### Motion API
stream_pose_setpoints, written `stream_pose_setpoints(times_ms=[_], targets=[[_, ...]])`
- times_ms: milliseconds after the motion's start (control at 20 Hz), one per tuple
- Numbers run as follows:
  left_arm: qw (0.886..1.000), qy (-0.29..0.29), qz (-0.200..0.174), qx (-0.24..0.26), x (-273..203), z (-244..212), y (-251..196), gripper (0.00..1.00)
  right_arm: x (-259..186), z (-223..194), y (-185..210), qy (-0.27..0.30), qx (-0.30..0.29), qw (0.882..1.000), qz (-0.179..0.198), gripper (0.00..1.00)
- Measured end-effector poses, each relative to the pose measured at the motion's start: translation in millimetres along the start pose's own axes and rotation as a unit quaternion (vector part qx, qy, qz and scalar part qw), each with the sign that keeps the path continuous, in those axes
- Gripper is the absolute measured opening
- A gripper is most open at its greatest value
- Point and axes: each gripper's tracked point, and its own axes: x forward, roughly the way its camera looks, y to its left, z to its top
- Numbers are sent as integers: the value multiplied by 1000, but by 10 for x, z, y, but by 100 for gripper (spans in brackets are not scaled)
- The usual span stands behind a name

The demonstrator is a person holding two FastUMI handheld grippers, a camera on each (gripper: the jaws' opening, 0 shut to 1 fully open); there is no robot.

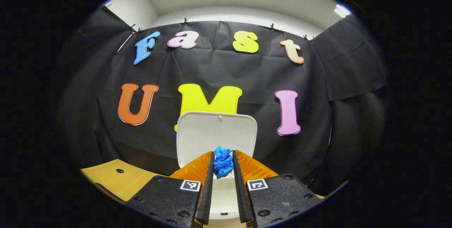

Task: Press the lid of the desktop garbage bin to open it, pick up the crumpled paper on the desktop and throw it into the bin, then pick up the pop can on the desktop and drop it into the bin, and finally close the garbage bin lid.

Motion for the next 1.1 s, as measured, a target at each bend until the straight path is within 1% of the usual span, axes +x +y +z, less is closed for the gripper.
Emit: stream_pose_setpoints(times_ms=[50, 100, 150, 300, 500, 600, 650, 700, 750, 800, 850, 900, 950, 1000, 1050, 1100], targets=[[1000, 11, 5, 8, 78, -91, 15, 34, 5, -14, 5, 2, 0, 1000, 3, 72], [1000, 23, 9, 14, 123, -198, 5, 39, 0, -25, 4, 4, -1, 1000, 6, 72], [999, 32, 11, 18, 154, -272, 9, 34, 13, -25, -4, 4, -1, 1000, 7, 72], [998, 44, 19, 27, 201, -387, 56, 34, 49, -38, -50, 5, 3, 1000, 5, 72], [999, 44, 13, 28, 192, -395, 40, 35, 75, -71, -65, 9, 5, 1000, 2, 72], [998, 48, 2, 27, 180, -424, 0, 37, 88, -71, -68, 8, 4, 1000, 1, 72], [998, 54, -12, 25, 169, -456, -47, 31, 85, -71, -56, 7, 2, 1000, 4, 72], [998, 55, -22, 21, 133, -457, -69, 45, 87, -76, -53, 6, 0, 1000, 6, 73], [997, 62, -38, 18, 95, -475, -122, 47, 92, -71, -69, 5, 5, 1000, 3, 72], [995, 73, -62, 18, 57, -541, -223, 61, 103, -66, -68, 2, 12, 1000, 1, 72], [994, 74, -79, 31, -11, -561, -282, 75, 108, -59, -53, 1, 17, 1000, 4, 72], [993, 68, -77, 53, -63, -550, -246, 99, 98, -70, -28, 0, 18, 1000, 7, 72], [993, 64, -75, 71, -127, -545, -225, 99, 119, -82, -14, 1, 17, 1000, 8, 72], [991, 64, -82, 80, -192, -590, -246, 98, 136, -106, -28, 3, 14, 1000, 5, 72], [991, 66, -87, 81, -284, -634, -254, 98, 154, -125, -47, 5, 11, 1000, 1, 72], [991, 62, -84, 82, -387, -645, -225, 98, 180, -155, -46, 8, 9, 1000, -2, 72]])
